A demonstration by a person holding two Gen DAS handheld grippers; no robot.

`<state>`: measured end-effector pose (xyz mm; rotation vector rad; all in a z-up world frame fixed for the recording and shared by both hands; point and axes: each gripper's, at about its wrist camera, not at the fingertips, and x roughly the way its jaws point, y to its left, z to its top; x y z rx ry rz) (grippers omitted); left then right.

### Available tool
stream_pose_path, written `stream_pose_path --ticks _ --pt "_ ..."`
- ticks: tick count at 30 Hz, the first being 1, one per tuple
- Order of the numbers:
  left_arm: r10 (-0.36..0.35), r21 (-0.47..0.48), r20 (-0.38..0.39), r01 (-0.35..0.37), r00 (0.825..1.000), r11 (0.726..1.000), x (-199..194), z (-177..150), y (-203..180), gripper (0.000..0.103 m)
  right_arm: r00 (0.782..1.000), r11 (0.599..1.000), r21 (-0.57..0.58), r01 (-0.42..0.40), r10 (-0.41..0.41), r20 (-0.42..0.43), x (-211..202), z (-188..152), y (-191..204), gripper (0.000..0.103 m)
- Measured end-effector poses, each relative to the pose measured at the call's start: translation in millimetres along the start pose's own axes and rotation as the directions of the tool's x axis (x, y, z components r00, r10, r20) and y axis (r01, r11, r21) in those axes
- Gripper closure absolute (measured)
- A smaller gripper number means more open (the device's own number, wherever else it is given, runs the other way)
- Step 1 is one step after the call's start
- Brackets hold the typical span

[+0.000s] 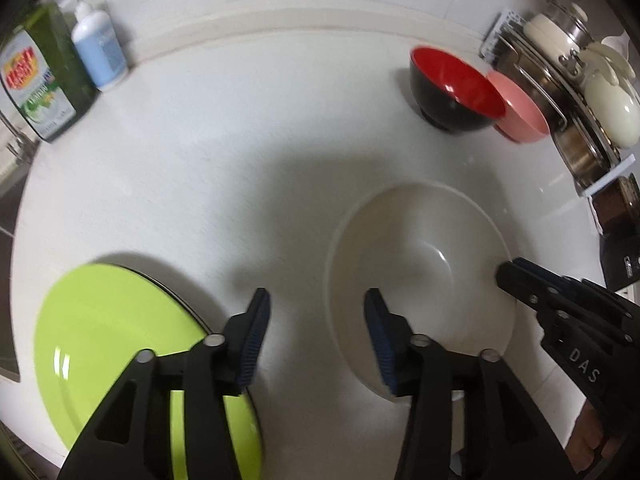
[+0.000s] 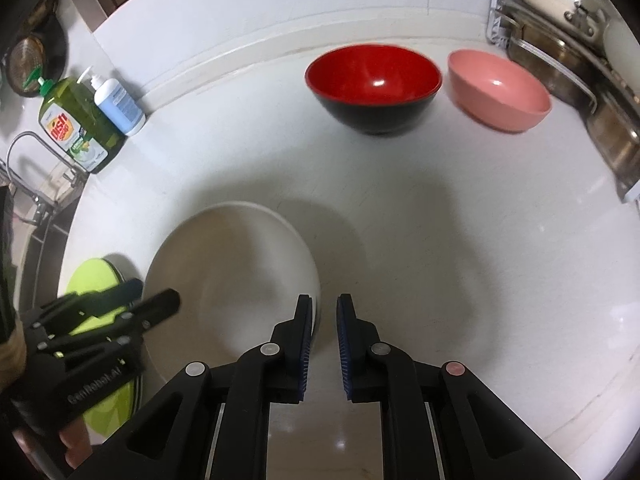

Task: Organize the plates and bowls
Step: 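Lower the white bowl onto the plate stack and open both tools, then move both tools toward the pink bowl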

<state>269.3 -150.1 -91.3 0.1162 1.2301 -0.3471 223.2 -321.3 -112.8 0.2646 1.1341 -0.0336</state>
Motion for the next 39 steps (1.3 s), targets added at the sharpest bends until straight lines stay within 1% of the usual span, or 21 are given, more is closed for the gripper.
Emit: stream_pose_path --ticks 1,2,4,5,7,8,11,13,16,18,21,23,26,28,30,34,39 --pt "0.009 0.004 0.012 -0.009 1.000 1.000 -2.4 1.1 0.1 0.041 1.000 1.000 0.001 0.016 -0.016 0.013 -3.4 0.3 0.0 0.081" --pt "0.018 0.011 0.026 -0.018 0.999 1.000 -5.5 2.1 0.2 0.037 0.999 1.000 0.004 0.024 -0.024 0.024 -6.0 0.7 -0.3 0.078" --pt "0.034 0.028 0.055 -0.035 0.998 0.999 -12.7 3.5 -0.4 0.034 0.998 0.999 0.016 0.032 -0.033 0.054 -12.5 1.5 -0.5 0.064" --pt "0.039 0.035 0.068 -0.041 0.997 0.999 -15.7 4.2 -1.0 0.030 0.997 0.999 0.020 0.035 -0.036 0.067 -15.7 2.1 -0.8 0.062" --pt "0.046 0.050 0.097 -0.051 0.994 0.997 -22.3 5.2 -1.3 0.024 0.996 0.999 0.026 0.036 -0.038 0.085 -20.4 3.8 -2.4 0.052" --pt "0.050 0.055 0.113 -0.056 0.992 0.997 -24.6 6.6 -2.6 0.020 0.995 0.999 0.029 0.037 -0.039 0.093 -22.1 5.2 -3.1 0.050" --pt "0.050 0.077 0.155 -0.063 0.987 0.995 -31.8 13.7 -3.7 0.014 0.990 0.997 0.053 0.051 -0.058 0.127 -28.9 5.3 -7.8 0.043" --pt "0.058 0.100 0.178 -0.077 0.982 0.992 -34.8 18.8 -7.4 0.013 0.985 0.995 0.072 0.066 -0.076 0.152 -33.4 5.0 -10.9 0.037" --pt "0.072 0.152 0.217 -0.106 0.974 0.983 -41.3 25.8 -14.3 0.011 0.975 0.991 0.080 0.107 -0.120 0.189 -41.4 7.1 -15.9 0.033" --pt "0.073 0.190 0.244 -0.121 0.967 0.974 -46.2 32.5 -21.7 0.011 0.970 0.989 0.087 0.118 -0.133 0.203 -46.2 9.0 -18.6 0.032" --pt "0.065 0.239 0.293 -0.139 0.954 0.961 -54.6 45.5 -35.5 0.011 0.960 0.984 0.116 0.135 -0.159 0.230 -55.6 14.5 -26.8 0.029" --pt "0.051 0.264 0.322 -0.142 0.945 0.954 -59.8 55.3 -44.5 0.009 0.947 0.976 0.134 0.170 -0.200 0.251 -62.8 19.6 -32.9 0.029" --pt "0.039 0.297 0.352 -0.151 0.935 0.943 -62.9 70.6 -60.8 0.009 0.930 0.964 0.181 0.197 -0.242 0.276 -72.8 28.7 -48.9 0.029" --pt "0.035 0.324 0.368 -0.163 0.929 0.932 -64.1 80.8 -75.8 0.009 0.929 0.961 0.199 0.193 -0.244 0.279 -76.3 34.8 -58.9 0.029" --pt "0.024 0.343 0.366 -0.158 0.930 0.926 -62.7 89.0 -88.7 0.009 0.930 0.962 0.202 0.185 -0.238 0.280 -77.0 41.5 -69.3 0.029" --pt "0.005 0.373 0.348 -0.144 0.938 0.916 -56.8 103.7 -112.1 0.010 0.940 0.963 0.230 0.139 -0.201 0.275 -75.1 52.9 -92.2 0.029" --pt "-0.009 0.433 0.327 -0.141 0.945 0.890 -43.9 123.0 -139.5 0.010 0.941 0.949 0.284 0.138 -0.215 0.260 -68.0 63.7 -113.5 0.029"
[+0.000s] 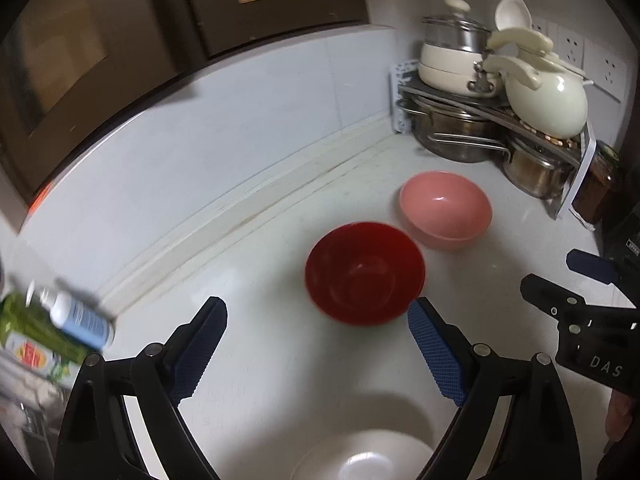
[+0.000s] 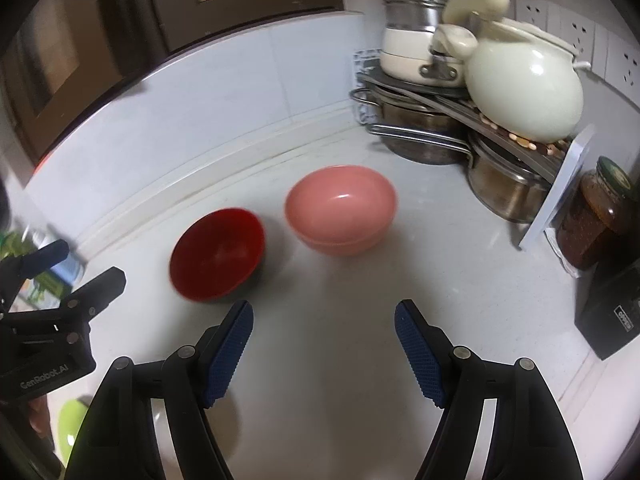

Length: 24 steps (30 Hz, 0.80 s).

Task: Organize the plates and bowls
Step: 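Move both tools toward the pink bowl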

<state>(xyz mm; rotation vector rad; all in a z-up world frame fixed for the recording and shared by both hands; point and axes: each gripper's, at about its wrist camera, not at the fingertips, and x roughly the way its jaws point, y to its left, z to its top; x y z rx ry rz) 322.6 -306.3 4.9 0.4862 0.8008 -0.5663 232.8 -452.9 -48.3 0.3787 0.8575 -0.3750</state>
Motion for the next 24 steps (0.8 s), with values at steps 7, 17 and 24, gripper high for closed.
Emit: stream_pose_path --ticks 7,17,24 --pt "-0.071 0.104 -0.010 0.072 0.997 0.992 32.7 35.2 -22.0 0.010 0.999 0.992 0.118 0.042 -0.045 0.017 10.7 16.6 -18.3 0.029" --pt "-0.177 0.176 -0.101 0.193 0.979 0.965 107.1 83.3 -48.7 0.013 0.998 0.965 0.256 0.058 -0.047 -0.050 56.1 42.7 -50.2 0.029" --pt "-0.193 0.199 -0.171 0.226 0.966 0.954 165.0 102.2 -73.3 0.021 0.991 0.937 0.340 0.078 -0.036 -0.126 98.3 54.4 -69.6 0.035"
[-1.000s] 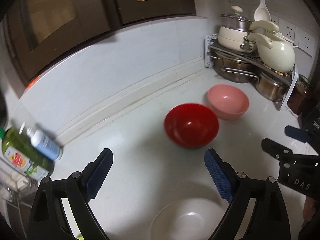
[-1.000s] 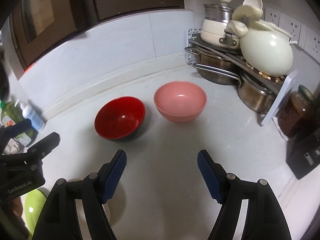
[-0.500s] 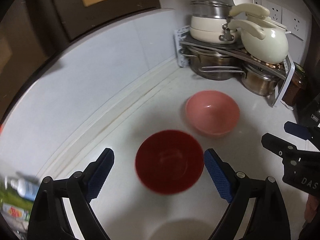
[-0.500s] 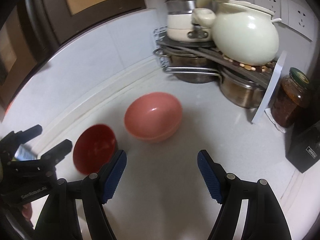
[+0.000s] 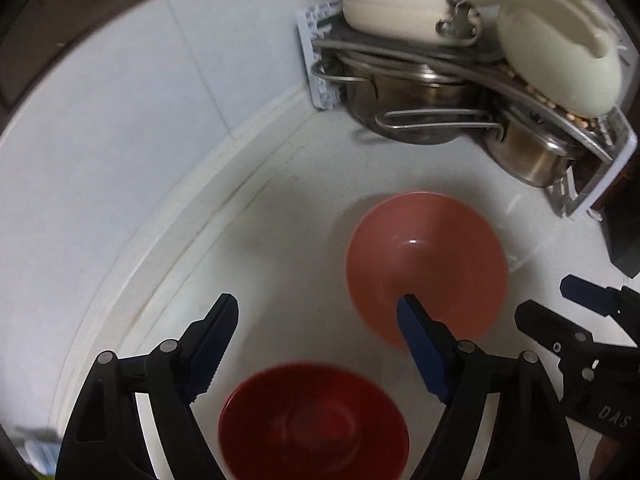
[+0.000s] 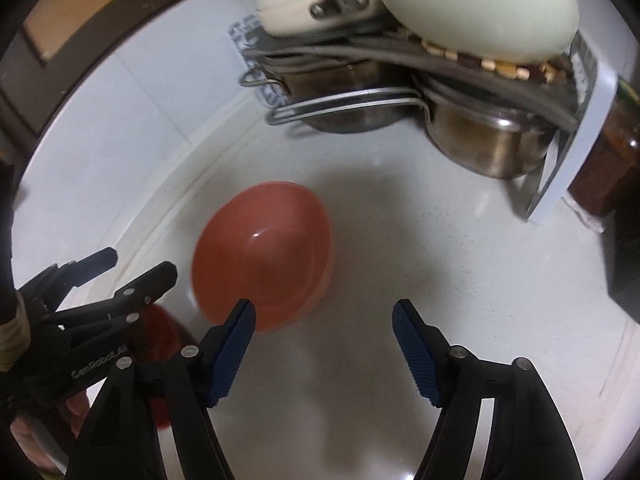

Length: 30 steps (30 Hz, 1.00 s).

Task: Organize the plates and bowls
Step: 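Move both tools toward the pink bowl, then close both tools on the rim of the pink bowl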

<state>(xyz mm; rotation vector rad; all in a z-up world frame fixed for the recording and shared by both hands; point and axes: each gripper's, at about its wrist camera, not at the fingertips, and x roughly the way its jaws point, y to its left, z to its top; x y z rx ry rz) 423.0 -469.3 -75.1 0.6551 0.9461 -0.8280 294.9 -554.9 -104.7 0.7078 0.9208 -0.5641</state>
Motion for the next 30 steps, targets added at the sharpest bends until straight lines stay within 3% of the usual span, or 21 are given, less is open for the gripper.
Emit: stream_pose_path --ticks 3,10,16,19,21,30 --pt "-0.012 0.010 -0.031 0.012 0.999 1.000 21.1 8.7 -3.3 0.025 0.999 1.000 0.024 -0.005 0.005 -0.032 16.9 6.5 -1.8 0.041" --pt "-0.058 -0.011 -0.115 0.057 0.992 0.998 58.5 20.4 -3.5 0.045 0.995 0.999 0.050 -0.011 0.016 -0.100 43.6 11.1 -0.7 0.061" --pt "-0.107 -0.040 -0.172 0.102 0.979 0.994 78.1 21.1 -2.6 0.075 0.992 0.998 0.060 0.001 0.007 -0.127 56.3 11.9 -0.9 0.074" --pt "-0.153 -0.062 -0.180 0.144 0.972 0.988 81.4 18.9 -3.2 0.084 0.992 0.998 0.059 -0.010 0.017 -0.123 57.4 11.9 -0.2 0.085" --pt "-0.171 -0.074 -0.185 0.160 0.968 0.984 81.2 17.5 -3.5 0.092 0.993 0.998 0.057 -0.013 0.019 -0.118 56.0 11.9 0.4 0.088" --pt "-0.167 -0.105 -0.161 0.151 0.973 0.983 69.4 10.7 -3.8 0.094 0.994 0.998 0.069 -0.012 0.020 -0.111 47.6 14.9 -2.6 0.091"
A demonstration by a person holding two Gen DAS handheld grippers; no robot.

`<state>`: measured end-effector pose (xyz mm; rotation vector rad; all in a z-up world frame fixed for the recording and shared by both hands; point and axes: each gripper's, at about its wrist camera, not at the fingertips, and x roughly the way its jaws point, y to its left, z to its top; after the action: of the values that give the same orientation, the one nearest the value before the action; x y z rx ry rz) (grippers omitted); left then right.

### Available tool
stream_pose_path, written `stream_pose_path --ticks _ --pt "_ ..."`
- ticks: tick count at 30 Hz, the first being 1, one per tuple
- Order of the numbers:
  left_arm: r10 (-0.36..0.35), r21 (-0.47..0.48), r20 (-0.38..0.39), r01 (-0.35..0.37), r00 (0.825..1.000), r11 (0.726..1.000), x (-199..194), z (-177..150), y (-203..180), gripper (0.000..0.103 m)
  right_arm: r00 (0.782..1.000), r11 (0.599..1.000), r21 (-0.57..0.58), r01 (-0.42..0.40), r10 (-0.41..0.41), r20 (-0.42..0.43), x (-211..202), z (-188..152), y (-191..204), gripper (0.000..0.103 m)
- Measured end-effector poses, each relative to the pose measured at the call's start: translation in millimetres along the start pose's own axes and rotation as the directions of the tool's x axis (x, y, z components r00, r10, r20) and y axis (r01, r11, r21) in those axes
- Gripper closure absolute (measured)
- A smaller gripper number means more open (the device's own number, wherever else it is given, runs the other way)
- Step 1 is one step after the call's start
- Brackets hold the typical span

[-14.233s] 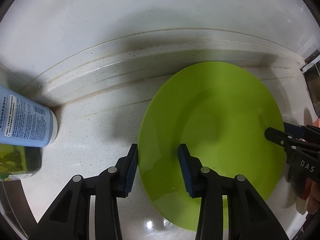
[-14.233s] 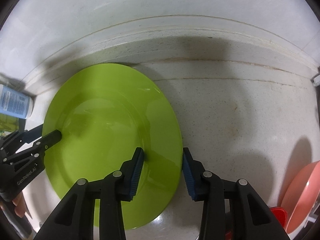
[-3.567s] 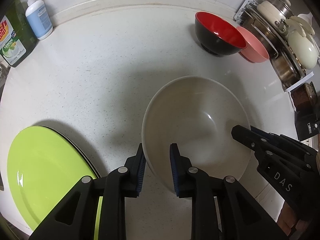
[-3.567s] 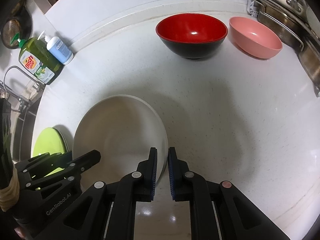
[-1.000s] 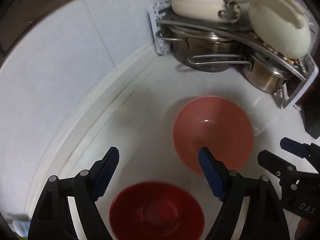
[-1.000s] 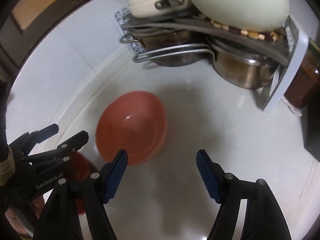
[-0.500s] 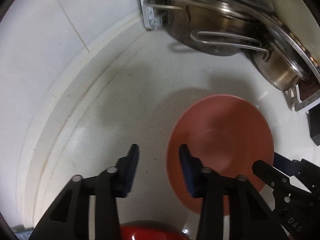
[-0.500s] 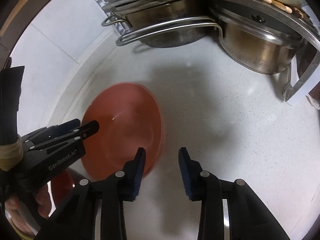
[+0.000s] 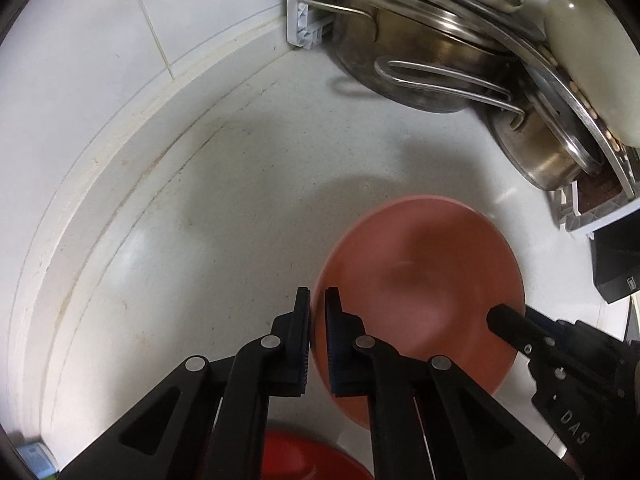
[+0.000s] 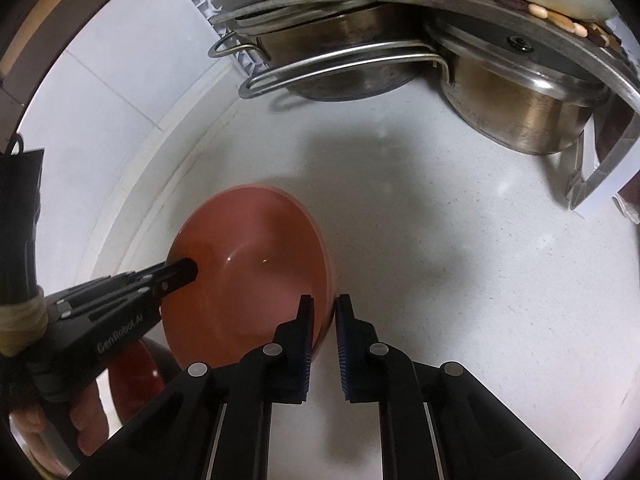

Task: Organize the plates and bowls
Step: 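Close both tools on the rim of the pink bowl, then lift the pink bowl with both tools and carry it over the white bowl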

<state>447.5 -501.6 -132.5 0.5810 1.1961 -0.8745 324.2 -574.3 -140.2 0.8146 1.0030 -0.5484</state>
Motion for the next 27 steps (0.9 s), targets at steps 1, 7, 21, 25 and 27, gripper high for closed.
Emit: stream_pose_path --ticks 1,7,21,25,27 --pt "0.002 -0.004 0.004 -0.002 1.000 1.000 -2.8 -1.8 -0.5 0.094 1.000 1.000 0.001 -0.001 0.001 0.001 -1.9 0.4 0.5 0.091" --pt "-0.014 -0.028 0.036 0.015 0.999 1.000 -29.4 -19.2 -3.1 0.094 1.000 1.000 -0.015 -0.007 0.007 0.014 -24.3 -3.1 5.8 0.091" --pt "-0.004 -0.119 0.124 0.019 0.992 0.993 -105.8 -89.6 -12.9 0.093 0.998 0.992 -0.126 -0.034 0.039 0.040 -87.8 -51.4 29.5 0.091" --pt "0.026 -0.137 0.137 -0.007 0.990 0.990 -124.6 -117.3 -16.3 0.093 0.998 0.985 -0.166 -0.045 0.053 0.044 -103.6 -71.1 37.3 0.091" --pt "0.034 -0.151 0.137 -0.013 0.990 0.988 -132.0 -131.1 -16.9 0.092 0.997 0.982 -0.182 -0.054 0.062 0.044 -110.4 -81.2 41.0 0.091"
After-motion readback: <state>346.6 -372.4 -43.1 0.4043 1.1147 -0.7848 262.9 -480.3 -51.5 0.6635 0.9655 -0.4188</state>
